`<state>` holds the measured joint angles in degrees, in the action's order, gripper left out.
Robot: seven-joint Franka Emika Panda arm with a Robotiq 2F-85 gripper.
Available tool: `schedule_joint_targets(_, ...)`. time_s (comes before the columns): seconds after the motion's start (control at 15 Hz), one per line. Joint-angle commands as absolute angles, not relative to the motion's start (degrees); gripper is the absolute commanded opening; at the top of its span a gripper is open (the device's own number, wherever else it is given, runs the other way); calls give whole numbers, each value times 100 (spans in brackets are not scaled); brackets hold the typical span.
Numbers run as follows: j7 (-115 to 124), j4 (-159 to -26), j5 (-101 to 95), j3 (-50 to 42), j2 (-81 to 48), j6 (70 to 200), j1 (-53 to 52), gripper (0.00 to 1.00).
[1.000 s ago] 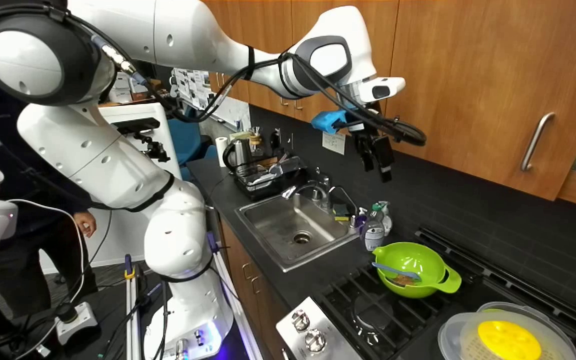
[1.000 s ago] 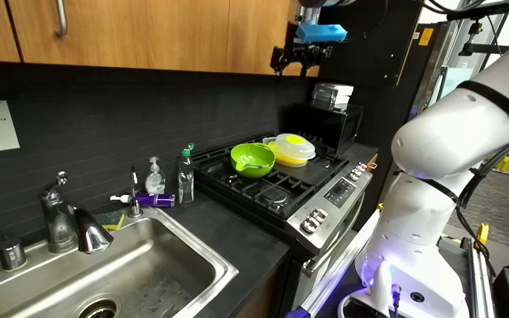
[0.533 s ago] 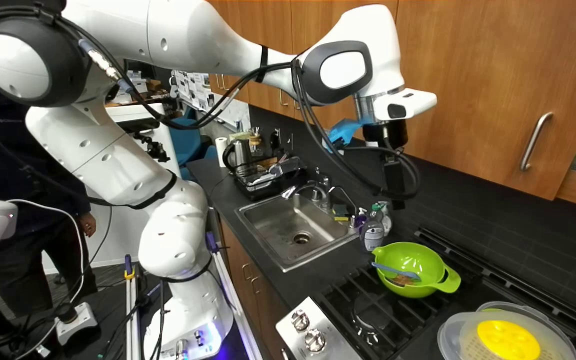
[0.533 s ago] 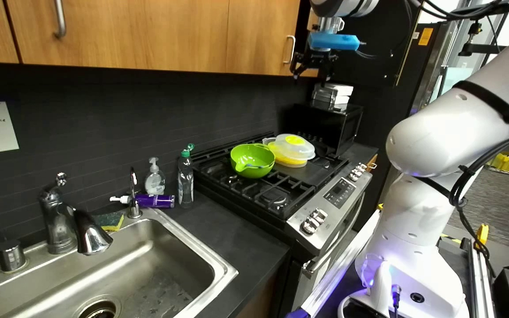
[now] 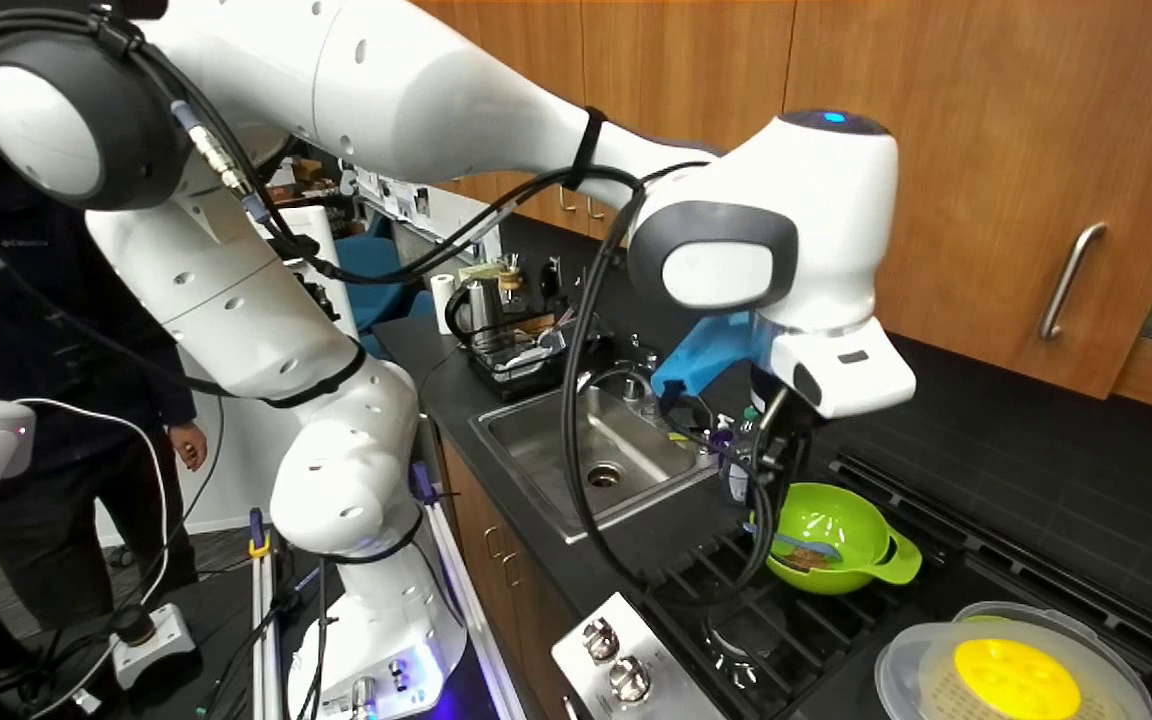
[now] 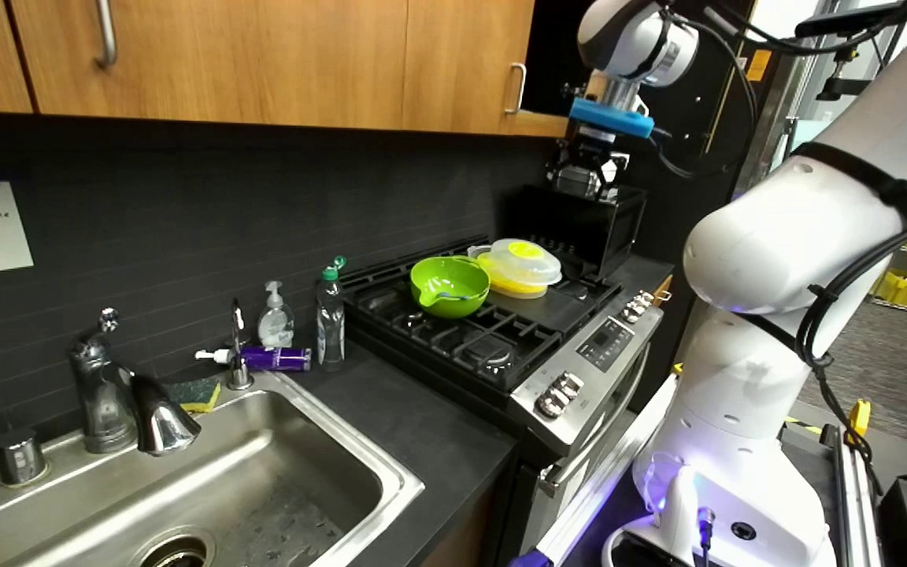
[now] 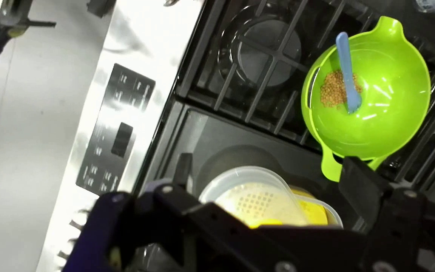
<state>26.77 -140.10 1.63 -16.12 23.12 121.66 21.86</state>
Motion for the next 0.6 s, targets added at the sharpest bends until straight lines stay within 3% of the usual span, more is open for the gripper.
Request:
schedule_joint_targets(0.0, 1996, -14044, 1159, -2147, 1823, 12195, 2180, 100)
schedule_joint_targets(0.53, 810, -13556, 2737, -2574, 357, 11472, 2186, 100)
